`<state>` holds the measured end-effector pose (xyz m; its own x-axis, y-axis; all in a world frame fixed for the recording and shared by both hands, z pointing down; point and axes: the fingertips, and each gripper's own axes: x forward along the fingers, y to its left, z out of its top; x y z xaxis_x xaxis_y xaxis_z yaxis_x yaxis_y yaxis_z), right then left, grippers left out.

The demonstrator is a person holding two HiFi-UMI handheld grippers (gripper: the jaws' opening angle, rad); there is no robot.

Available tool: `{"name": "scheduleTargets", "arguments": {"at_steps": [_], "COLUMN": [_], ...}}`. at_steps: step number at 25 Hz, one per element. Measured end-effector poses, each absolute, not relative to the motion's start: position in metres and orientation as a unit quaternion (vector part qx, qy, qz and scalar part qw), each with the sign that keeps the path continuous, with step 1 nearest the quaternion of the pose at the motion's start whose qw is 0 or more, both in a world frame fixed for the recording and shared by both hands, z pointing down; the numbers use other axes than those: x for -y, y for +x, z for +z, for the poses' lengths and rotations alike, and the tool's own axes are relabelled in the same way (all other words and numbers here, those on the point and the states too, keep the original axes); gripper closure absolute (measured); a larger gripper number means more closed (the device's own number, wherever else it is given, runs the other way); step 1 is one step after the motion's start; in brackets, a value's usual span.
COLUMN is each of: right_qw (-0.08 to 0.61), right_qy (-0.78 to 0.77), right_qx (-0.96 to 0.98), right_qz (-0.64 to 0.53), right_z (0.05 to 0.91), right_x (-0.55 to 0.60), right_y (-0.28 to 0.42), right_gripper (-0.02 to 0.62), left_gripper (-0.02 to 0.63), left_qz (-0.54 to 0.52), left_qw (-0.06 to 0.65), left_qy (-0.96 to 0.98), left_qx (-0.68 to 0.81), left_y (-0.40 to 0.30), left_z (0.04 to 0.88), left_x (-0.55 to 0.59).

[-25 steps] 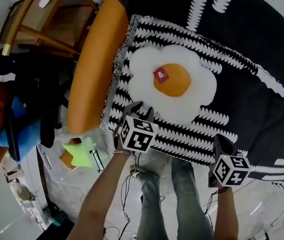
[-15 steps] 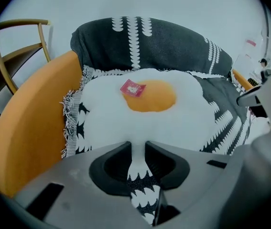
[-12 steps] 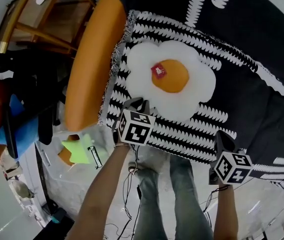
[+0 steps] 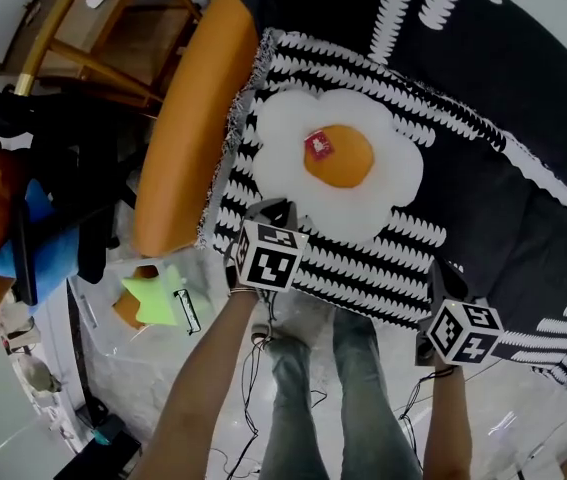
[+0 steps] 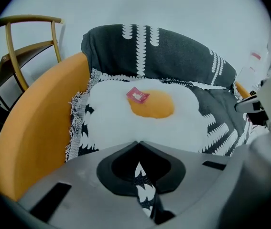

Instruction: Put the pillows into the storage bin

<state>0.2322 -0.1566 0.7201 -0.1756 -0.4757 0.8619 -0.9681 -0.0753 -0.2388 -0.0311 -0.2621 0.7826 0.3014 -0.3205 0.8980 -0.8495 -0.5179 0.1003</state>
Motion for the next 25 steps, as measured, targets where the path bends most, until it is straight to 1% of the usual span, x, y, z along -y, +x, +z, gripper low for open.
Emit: {"name": "scheduleTargets", "arguments": {"at_steps": [5, 14, 18, 25], "right_qw": [0.258, 0.230, 0.218, 0.200], "right_qy": [0.591, 0.605, 0.608, 0.589], "right_qx": [0.624, 0.649, 0.659, 0.688], "right_qz": [0.442, 0.400, 0.386, 0.374], "right_z": [0.707, 0.621, 0.597, 0.552], "right_x": [0.155, 0.183, 0.187, 0.193], "right_y": [0.239, 0.239, 0.232, 0.198], "right_gripper": [0.594, 0.594, 0.594, 0.594], "left_gripper": [0.594, 0.595, 0.595, 0.595], "left_qz": [0.441, 0.436, 0.446, 0.445], "left_qw": [0.280, 0.232, 0.214, 0.217], "left_qy": [0.751, 0.762, 0.754, 0.731], "left_qx": [0.404, 0.419, 0.432, 0.470], "left_y": [-0.025, -0.022, -0.035, -0.082], "left_z": [0.754, 0.653, 0.624, 0.572], "left_x": [0.265, 0.281, 0.274, 0.244]}}
